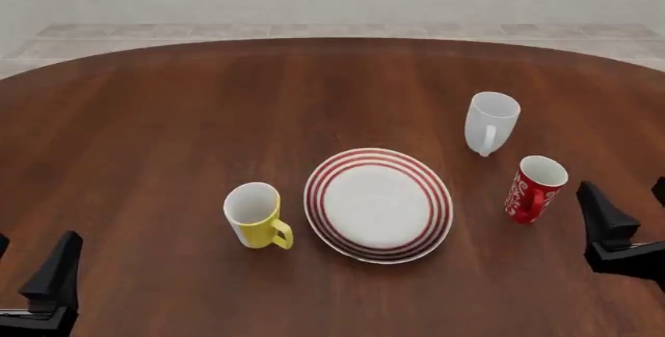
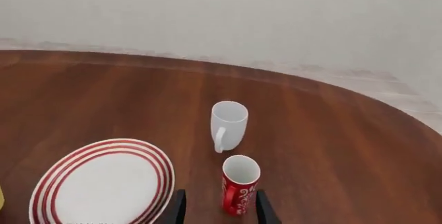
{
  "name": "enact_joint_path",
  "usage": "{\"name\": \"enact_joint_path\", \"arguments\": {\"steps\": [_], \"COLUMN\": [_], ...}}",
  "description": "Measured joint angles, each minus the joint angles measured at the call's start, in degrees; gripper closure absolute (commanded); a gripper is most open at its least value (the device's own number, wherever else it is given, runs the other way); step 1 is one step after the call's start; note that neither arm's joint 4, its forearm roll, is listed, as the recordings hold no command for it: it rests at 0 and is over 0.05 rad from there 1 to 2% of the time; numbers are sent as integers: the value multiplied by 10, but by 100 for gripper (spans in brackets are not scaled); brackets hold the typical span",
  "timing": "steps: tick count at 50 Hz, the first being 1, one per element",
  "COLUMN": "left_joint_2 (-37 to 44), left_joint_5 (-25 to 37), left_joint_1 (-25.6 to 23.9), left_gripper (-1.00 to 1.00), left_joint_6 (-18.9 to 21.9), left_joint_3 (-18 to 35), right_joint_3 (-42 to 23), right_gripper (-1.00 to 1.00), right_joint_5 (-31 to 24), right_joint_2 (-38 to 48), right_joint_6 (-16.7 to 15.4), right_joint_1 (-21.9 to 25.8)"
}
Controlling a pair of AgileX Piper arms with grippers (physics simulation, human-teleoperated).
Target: Pick up the red mug and put it on the plate
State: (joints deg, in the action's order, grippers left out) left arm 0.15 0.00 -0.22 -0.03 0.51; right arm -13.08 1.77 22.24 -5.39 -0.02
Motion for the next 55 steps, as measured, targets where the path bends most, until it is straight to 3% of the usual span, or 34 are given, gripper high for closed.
{"name": "enact_joint_path", "arguments": {"steps": [4, 10, 18, 26, 55], "left_joint_2": [0, 0, 0, 0, -1], "left_joint_5": [-1, -1, -1, -2, -2], "left_joint_1": [0, 0, 0, 1, 1], "left_gripper": [-100, -100, -100, -100, -100], "left_joint_6": [0, 0, -1, -1, -1], "left_joint_3": [0, -1, 0, 0, 1], "right_joint_3": [-33, -87, -141, -177, -178], "right_gripper": [-100, -100, -100, -100, -100], "right_joint_5": [-13, -43, -74, -93, -76], "right_joint_2": [37, 76, 121, 154, 251], "right_joint_6": [-12, -6, 46, 62, 108], "right_joint_1": [-3, -10, -26, -31, -51]}}
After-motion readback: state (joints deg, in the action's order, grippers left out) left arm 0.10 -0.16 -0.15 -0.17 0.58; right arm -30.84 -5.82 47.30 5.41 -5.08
